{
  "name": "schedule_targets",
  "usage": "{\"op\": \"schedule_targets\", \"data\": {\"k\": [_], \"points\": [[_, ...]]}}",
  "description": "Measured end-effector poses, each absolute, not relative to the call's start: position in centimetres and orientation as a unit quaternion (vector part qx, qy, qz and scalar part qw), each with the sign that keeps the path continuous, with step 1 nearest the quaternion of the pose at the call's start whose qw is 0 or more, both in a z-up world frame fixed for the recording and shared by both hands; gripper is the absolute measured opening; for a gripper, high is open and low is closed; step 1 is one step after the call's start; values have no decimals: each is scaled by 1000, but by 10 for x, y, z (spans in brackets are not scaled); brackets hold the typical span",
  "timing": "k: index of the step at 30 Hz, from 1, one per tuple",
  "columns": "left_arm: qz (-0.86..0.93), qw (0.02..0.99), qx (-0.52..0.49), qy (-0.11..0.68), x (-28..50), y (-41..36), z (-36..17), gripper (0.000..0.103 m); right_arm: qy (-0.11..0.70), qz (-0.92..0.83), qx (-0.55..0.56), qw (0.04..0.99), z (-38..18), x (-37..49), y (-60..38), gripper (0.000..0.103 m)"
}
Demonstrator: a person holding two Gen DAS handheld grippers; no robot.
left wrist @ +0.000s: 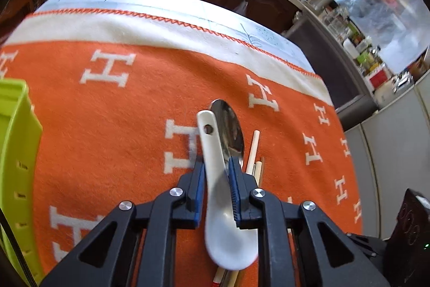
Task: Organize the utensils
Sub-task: 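Grasp the white ceramic spoon with the left tool while the right tool grasps the metal spoon, then carry both spoons into the green tray and open both tools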
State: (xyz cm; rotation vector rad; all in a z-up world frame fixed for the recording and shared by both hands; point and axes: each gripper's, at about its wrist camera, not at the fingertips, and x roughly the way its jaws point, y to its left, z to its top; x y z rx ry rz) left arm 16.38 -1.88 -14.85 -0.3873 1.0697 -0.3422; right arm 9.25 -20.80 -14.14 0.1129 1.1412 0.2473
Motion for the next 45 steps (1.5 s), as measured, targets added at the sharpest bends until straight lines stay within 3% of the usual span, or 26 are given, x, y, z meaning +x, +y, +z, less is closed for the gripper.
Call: {"op": "schedule_targets", "data": {"k": [19, 37, 39, 41, 45], "points": [[-173, 842, -182, 477, 127, -4, -120, 10, 551, 164, 98, 813, -135, 104, -200, 6], [-200, 845, -217, 445, 106, 15, -102, 4, 533, 204, 65, 819, -122, 202, -152, 6], [-199, 848, -213, 442, 103, 18, -96, 4, 532, 202, 51, 821, -127, 216, -150, 13], [-198, 852, -209, 437, 98, 24, -88, 4, 527, 199, 40, 825, -133, 227, -149, 34], [-189, 861, -202, 426, 84, 42, -70, 4, 523, 215, 29, 824, -141, 243, -148, 35]]}}
